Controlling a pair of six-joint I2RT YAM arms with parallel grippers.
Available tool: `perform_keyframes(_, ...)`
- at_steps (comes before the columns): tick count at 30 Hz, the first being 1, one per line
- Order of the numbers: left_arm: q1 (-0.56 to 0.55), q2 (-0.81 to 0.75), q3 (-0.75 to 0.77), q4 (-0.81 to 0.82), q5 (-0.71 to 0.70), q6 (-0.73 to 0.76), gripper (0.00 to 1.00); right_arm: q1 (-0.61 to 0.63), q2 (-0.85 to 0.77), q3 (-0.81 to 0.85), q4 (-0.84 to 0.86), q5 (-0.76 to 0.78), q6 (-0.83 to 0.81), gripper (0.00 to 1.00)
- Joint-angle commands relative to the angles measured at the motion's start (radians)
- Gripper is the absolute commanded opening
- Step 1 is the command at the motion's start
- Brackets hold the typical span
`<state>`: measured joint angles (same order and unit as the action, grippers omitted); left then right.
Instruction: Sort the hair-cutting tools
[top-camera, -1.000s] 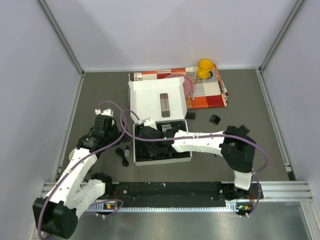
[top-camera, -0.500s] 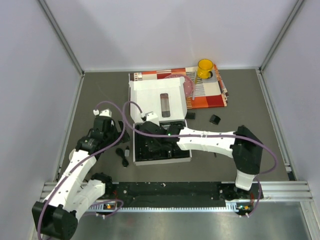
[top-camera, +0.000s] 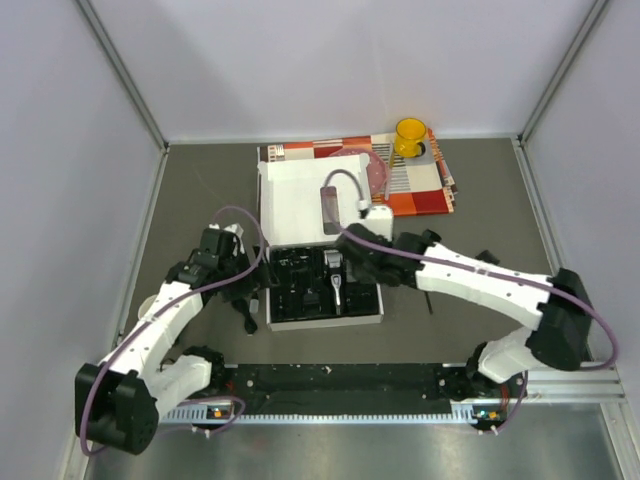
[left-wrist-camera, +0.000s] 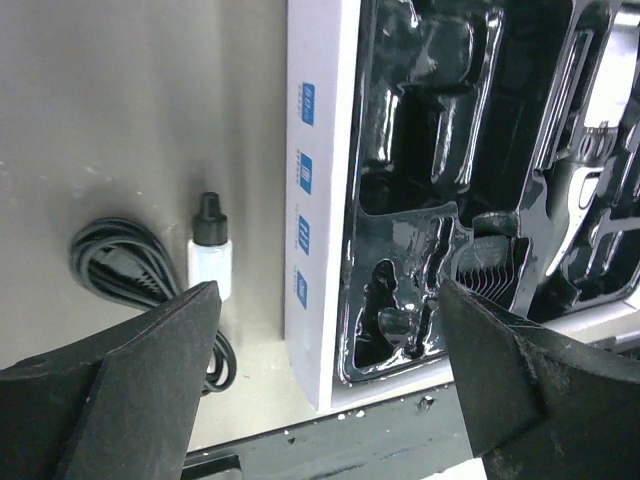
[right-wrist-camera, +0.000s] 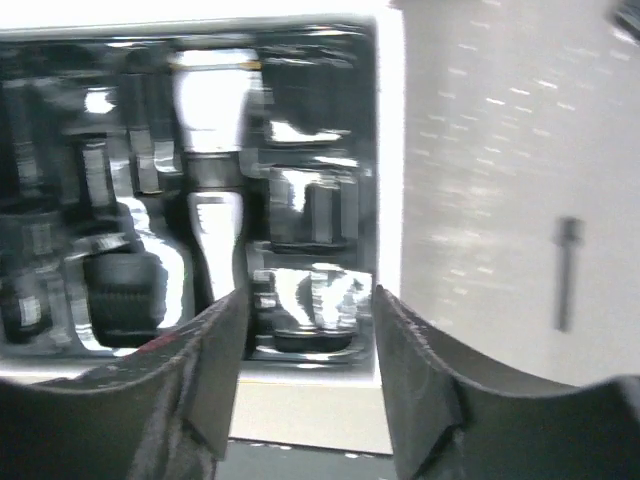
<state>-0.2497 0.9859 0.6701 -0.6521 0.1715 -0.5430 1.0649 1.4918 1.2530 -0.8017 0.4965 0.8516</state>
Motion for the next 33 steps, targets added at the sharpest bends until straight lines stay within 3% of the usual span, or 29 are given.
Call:
perform_keyframes(1,-0.002,0.031,-0.035,0.107,0.137,-0.031,0.95,-0.103,-0.157,-0.149,-0.116,0.048,0.067,0.57)
perform_keyframes(8,-0.003,0.059,-0.081,0.183,0.279,-0.034,0.91,-0.266,-0.284,-0.335,-0.123,-0.016,0.027,0.61)
perform_keyframes(13,-0.002,0.034,-0.112,0.224,0.359,-0.015,0.84,-0.321,-0.255,-0.412,-0.114,-0.033,0.004,0.61)
perform_keyframes(22,-0.002,0.000,-0.130,0.275,0.448,0.009,0.81,-0.410,-0.160,-0.474,0.032,-0.127,-0.132,0.56)
perform_keyframes(26,-0.002,-0.012,-0.122,0.249,0.416,0.017,0.84,-0.473,-0.099,-0.492,0.079,-0.188,-0.166,0.41)
perform_keyframes(33,-0.002,-0.095,-0.086,0.148,0.218,0.032,0.91,-0.505,-0.090,-0.503,0.107,-0.197,-0.227,0.38)
